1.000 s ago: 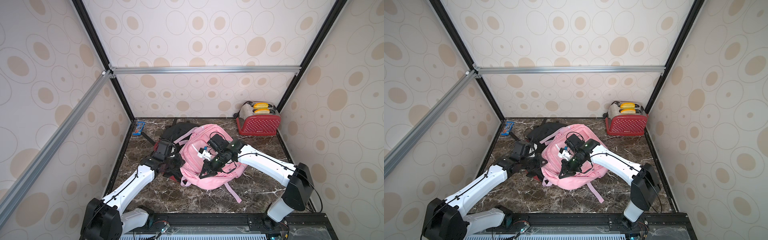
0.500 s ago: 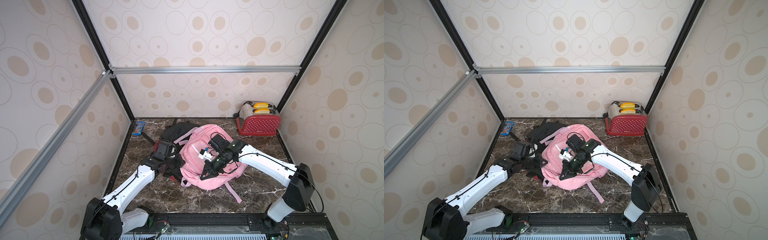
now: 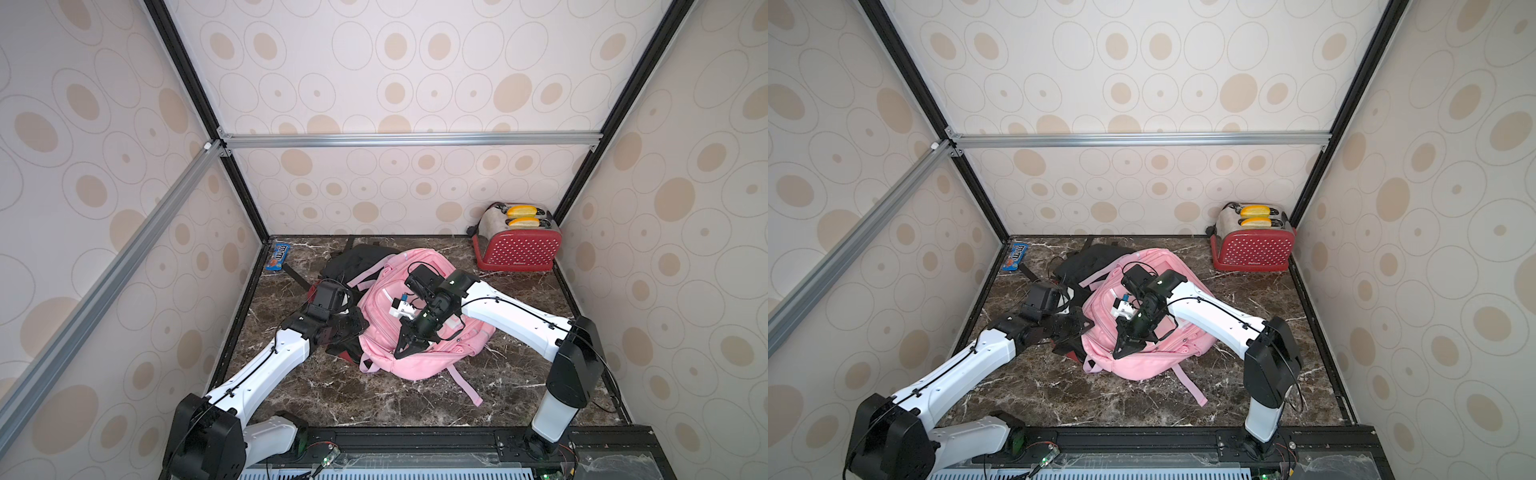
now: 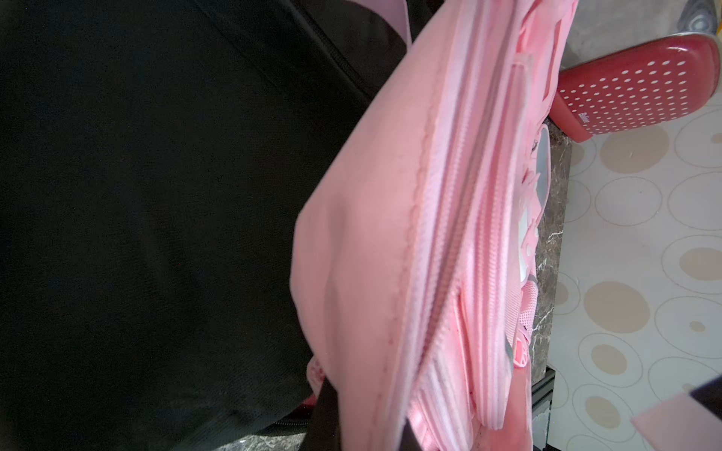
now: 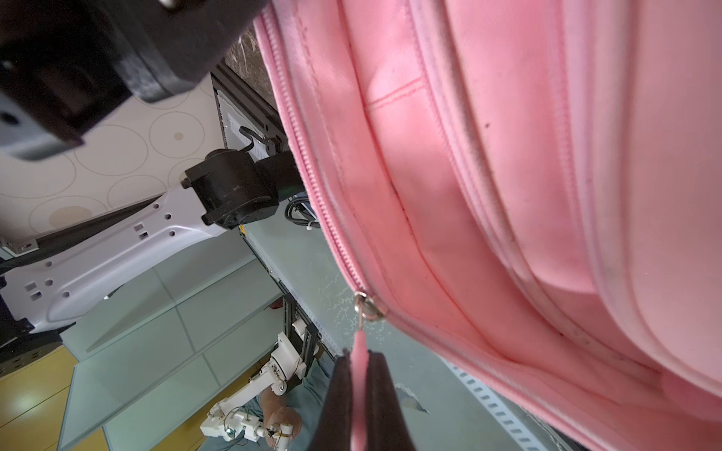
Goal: Zip up the backpack
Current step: Zip the zipper on the backpack.
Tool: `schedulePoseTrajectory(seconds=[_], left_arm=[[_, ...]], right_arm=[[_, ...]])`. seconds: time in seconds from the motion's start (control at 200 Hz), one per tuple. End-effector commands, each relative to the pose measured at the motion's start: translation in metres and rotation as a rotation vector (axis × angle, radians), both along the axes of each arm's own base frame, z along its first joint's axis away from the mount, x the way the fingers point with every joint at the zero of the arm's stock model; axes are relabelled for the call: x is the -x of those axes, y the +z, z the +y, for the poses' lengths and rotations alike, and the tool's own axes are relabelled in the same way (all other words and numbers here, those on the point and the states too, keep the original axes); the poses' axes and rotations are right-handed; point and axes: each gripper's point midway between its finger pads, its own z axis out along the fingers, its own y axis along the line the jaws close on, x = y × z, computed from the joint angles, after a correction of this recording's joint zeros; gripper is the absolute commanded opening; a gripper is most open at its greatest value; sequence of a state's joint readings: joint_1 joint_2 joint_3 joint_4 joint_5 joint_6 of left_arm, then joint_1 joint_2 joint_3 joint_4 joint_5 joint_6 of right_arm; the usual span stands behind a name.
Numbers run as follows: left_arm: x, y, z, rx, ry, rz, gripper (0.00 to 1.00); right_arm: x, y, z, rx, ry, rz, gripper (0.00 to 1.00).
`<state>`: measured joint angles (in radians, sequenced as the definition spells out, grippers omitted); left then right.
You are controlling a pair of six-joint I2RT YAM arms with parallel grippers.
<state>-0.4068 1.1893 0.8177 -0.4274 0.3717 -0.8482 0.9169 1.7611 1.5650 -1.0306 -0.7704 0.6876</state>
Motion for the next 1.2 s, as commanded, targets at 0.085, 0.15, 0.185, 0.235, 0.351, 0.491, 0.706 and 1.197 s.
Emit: schedulePoseTrajectory(seconds=[0.085, 0.15, 0.185, 0.235, 0.351, 0.491, 0.706, 1.197], left_arm=[[-0.016, 0.029, -0.009, 0.044, -0.020, -0.102, 0.00], [-0.015, 0.030, -0.009, 0.046, -0.019, -0.104, 0.00], [-0.015, 0.031, -0.009, 0.047, -0.020, -0.106, 0.00], [-0.014, 0.031, -0.009, 0.048, -0.020, -0.108, 0.00], [-0.014, 0.032, -0.008, 0.048, -0.021, -0.109, 0.00], [-0.013, 0.032, -0.009, 0.052, -0.024, -0.108, 0.00], [-0.013, 0.034, -0.010, 0.057, -0.029, -0.113, 0.00], [-0.012, 0.041, -0.010, 0.071, -0.033, -0.130, 0.00]], right_arm=[[-0.002, 0.024, 0.024, -0.102, 0.048, -0.009, 0.00], [-0.006, 0.027, 0.029, -0.112, 0.046, -0.007, 0.00], [-0.008, 0.030, 0.033, -0.120, 0.047, -0.012, 0.00], [-0.010, 0.032, 0.036, -0.124, 0.048, -0.013, 0.00], [-0.014, 0.038, 0.042, -0.128, 0.063, -0.026, 0.00], [-0.019, 0.040, 0.046, -0.121, 0.069, -0.033, 0.00], [-0.024, 0.040, 0.058, -0.139, 0.067, -0.022, 0.00], [-0.043, 0.049, 0.090, -0.217, 0.042, -0.038, 0.00]])
